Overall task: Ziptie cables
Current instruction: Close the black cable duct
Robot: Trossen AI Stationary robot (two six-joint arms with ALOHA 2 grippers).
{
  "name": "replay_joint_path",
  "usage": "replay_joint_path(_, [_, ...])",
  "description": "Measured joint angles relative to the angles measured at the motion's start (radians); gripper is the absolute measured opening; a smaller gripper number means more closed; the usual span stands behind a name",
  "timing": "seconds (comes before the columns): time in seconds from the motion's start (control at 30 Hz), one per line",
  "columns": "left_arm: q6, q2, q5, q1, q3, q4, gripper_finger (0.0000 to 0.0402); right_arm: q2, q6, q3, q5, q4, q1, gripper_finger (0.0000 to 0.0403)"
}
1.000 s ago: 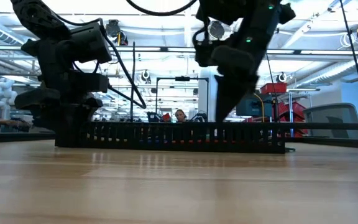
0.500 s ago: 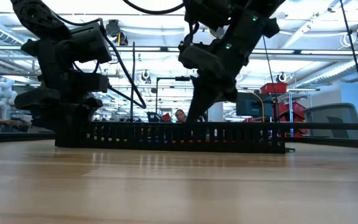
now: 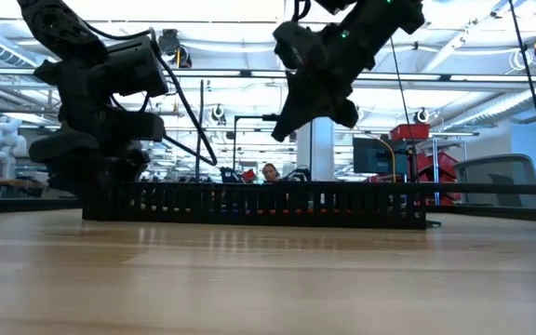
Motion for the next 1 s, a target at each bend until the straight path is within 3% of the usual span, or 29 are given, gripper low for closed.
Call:
replay_joint_path(0.2, [-0.017,0.001,0.031,-0.002,0.055,-0.116,0.0366,-0.003,0.000,0.000,0.003,-0.026,0.004,0.0000])
replay_joint_path(0.5, [-0.005,-0.076,-0.058,-0.002,0.163,-0.225,0.0368,-0.004,-0.018,0.001,0.002,-0.054,0.011,0.0000])
replay_joint_path(0.73, [0.105,-0.100,0.034,-0.008,0.186,-0.021,0.0368,-0.055,-0.051,0.002,0.004,-0.153,0.028,0.0000])
replay_joint_path(0.83, [0.197,-0.034,0.028,-0.008,0.185,0.122,0.0368,-0.098,-0.031,0.002,0.049,-0.250,0.029,0.0000])
replay_joint_path(1.0, [0.204,0.113,0.034,-0.004,0.217,0.269,0.0368,-0.184,0.020,0.003,0.108,-0.352,0.033,0.0000])
